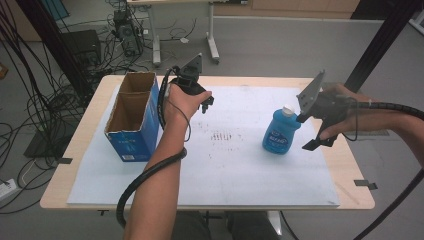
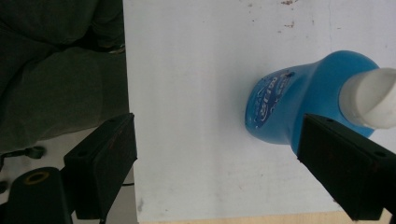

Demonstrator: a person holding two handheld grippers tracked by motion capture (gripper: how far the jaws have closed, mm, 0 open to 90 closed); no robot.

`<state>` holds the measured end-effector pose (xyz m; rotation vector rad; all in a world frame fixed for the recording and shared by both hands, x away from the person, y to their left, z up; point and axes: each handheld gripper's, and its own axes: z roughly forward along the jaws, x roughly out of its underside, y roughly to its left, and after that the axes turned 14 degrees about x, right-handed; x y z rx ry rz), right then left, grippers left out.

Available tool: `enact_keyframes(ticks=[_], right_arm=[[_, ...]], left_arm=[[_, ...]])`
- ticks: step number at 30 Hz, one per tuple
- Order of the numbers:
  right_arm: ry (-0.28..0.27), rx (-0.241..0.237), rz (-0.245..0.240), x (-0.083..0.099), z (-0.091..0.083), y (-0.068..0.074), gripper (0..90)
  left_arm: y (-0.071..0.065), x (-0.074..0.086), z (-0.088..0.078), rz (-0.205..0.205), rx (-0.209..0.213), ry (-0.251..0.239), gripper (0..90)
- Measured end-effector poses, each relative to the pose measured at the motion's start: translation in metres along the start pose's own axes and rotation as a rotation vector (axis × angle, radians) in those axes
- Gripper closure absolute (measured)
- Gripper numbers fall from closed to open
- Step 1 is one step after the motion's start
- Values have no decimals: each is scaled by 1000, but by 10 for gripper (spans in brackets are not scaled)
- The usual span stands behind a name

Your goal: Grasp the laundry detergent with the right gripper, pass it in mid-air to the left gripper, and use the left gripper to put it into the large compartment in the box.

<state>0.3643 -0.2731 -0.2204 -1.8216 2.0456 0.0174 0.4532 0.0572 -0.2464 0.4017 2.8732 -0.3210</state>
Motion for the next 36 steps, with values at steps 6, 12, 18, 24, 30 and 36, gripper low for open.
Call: enact_keyframes(ticks=[6, 12, 18, 24, 30, 36], right_arm=[[-12, 14, 31, 12, -2, -4, 120], [-29, 35, 73, 30, -2, -10, 119], [-49, 63, 130, 49, 2, -16, 116], [-84, 100, 217, 74, 11, -20, 103], [-124, 129, 281, 92, 22, -21, 92], [-183, 150, 339, 104, 33, -21, 82]], left_arm=[[-1, -3, 0, 4, -2, 5, 57], [-6, -6, -1, 16, 4, 4, 57], [-9, -8, -2, 21, 6, 5, 57], [-9, -9, -2, 22, 9, 12, 57], [-9, -7, 0, 21, 10, 13, 57], [-11, -6, 1, 24, 11, 14, 57]])
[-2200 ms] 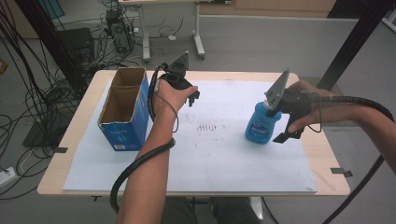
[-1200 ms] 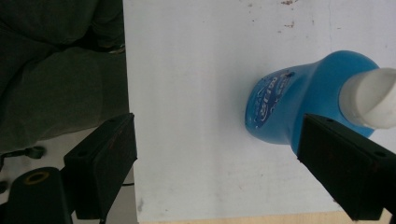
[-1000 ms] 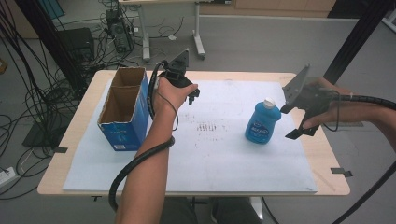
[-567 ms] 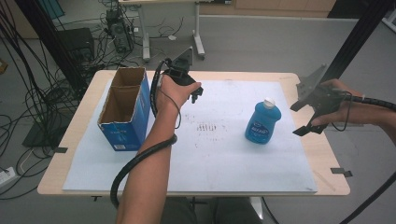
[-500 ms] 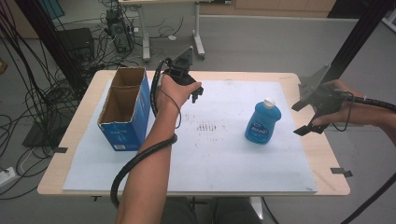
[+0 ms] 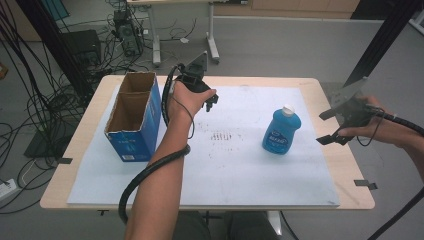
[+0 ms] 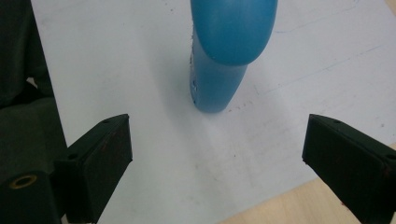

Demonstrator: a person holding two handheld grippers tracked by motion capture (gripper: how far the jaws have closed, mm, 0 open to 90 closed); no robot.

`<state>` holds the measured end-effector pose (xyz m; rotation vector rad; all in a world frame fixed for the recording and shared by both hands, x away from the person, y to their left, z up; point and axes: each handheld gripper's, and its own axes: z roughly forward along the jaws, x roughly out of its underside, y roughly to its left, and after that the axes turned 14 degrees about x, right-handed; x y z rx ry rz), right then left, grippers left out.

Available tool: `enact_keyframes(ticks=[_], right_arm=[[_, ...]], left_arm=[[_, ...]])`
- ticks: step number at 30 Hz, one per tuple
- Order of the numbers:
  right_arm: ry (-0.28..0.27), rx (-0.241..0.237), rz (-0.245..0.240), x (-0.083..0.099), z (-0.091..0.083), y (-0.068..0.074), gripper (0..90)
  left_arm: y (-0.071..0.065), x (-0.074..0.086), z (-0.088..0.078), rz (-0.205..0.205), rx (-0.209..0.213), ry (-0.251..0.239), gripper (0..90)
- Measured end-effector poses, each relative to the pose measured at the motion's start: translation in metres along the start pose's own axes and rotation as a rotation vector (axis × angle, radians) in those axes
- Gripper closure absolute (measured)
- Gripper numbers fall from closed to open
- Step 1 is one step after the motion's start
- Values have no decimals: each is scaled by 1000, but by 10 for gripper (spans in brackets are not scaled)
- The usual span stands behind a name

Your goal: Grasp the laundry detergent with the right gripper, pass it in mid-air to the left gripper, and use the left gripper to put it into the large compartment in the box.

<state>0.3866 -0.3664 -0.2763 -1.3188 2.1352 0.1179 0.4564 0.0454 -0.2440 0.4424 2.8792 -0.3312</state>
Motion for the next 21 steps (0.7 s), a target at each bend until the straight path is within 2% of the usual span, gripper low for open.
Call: enact_keyframes(ticks=[6, 13, 21], right_arm=[[-66, 13, 42, 8, 13, 1, 76], [-98, 13, 77, 14, 27, 2, 56], [-166, 23, 120, 21, 47, 7, 46]], left_arm=[[-2, -1, 3, 5, 4, 7, 57], [-3, -2, 6, 11, 6, 9, 57], [-5, -3, 8, 18, 2, 13, 57]])
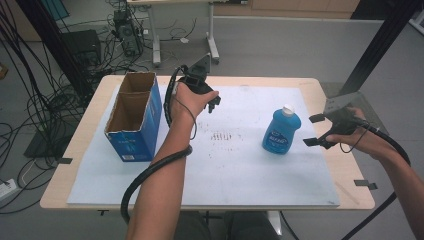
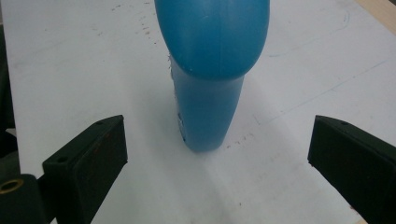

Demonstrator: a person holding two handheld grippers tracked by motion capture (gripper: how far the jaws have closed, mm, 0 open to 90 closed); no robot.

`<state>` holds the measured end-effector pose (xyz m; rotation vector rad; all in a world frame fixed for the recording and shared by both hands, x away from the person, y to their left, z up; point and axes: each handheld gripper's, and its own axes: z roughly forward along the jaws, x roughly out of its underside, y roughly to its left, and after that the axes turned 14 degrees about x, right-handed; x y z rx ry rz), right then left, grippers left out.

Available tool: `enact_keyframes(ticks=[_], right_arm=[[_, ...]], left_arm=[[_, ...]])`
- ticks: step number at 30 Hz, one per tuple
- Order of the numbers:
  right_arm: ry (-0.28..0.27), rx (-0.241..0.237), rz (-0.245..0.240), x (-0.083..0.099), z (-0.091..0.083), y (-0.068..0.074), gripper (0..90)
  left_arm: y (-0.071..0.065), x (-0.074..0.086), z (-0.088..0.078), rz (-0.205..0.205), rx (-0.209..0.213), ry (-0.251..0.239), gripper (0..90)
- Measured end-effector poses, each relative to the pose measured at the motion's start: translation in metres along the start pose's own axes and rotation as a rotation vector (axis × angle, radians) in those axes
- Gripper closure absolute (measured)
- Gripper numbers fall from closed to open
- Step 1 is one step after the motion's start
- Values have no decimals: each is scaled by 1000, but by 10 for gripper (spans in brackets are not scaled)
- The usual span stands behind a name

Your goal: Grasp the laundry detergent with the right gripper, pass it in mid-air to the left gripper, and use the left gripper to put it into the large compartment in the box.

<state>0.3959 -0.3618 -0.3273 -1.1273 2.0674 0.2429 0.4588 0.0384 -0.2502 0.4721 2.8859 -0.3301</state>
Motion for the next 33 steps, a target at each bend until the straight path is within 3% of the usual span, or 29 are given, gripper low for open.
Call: enact_keyframes(ticks=[19, 33], right_arm=[[-118, 9, 51, 14, 48, 15, 36], [-187, 2, 75, 18, 70, 24, 33]], left_arm=[[-1, -1, 4, 8, 0, 9, 57], [1, 0, 7, 5, 0, 13, 57]])
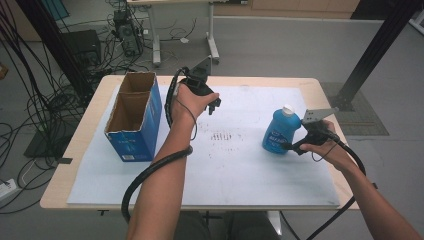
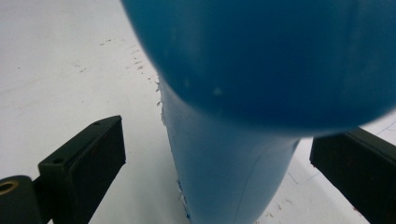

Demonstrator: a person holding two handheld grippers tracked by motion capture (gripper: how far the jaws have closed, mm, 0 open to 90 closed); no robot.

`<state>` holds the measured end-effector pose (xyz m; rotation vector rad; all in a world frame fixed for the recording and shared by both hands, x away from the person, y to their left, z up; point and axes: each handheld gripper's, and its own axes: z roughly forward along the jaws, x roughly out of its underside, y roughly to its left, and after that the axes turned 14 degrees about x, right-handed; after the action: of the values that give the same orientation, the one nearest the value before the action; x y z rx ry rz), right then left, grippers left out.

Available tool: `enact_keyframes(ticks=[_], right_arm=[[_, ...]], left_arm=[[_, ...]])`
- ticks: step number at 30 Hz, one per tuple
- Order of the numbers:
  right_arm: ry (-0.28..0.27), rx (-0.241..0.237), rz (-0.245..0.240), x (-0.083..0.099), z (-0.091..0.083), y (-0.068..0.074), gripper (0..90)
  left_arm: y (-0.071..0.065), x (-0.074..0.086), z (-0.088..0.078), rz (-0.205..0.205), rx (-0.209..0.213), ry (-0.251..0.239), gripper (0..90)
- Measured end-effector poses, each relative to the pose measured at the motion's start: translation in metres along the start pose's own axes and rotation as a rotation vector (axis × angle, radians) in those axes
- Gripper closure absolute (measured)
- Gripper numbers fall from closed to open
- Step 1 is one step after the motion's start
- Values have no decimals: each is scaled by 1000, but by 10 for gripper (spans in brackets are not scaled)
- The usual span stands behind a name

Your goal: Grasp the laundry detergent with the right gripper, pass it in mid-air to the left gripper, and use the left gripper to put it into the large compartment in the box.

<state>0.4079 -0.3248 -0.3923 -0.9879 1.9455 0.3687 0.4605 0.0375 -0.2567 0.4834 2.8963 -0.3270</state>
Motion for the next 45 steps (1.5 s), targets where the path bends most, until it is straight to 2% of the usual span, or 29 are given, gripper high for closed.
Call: enact_keyframes(ticks=[18, 24, 45], right_arm=[[-58, 9, 25, 5, 9, 2, 21], [-66, 11, 25, 4, 10, 2, 21], [-80, 3, 22, 3, 14, 5, 21]], left_arm=[[-3, 0, 1, 6, 5, 1, 57], [-3, 0, 0, 0, 17, -4, 57], [-3, 0, -2, 6, 10, -3, 57]])
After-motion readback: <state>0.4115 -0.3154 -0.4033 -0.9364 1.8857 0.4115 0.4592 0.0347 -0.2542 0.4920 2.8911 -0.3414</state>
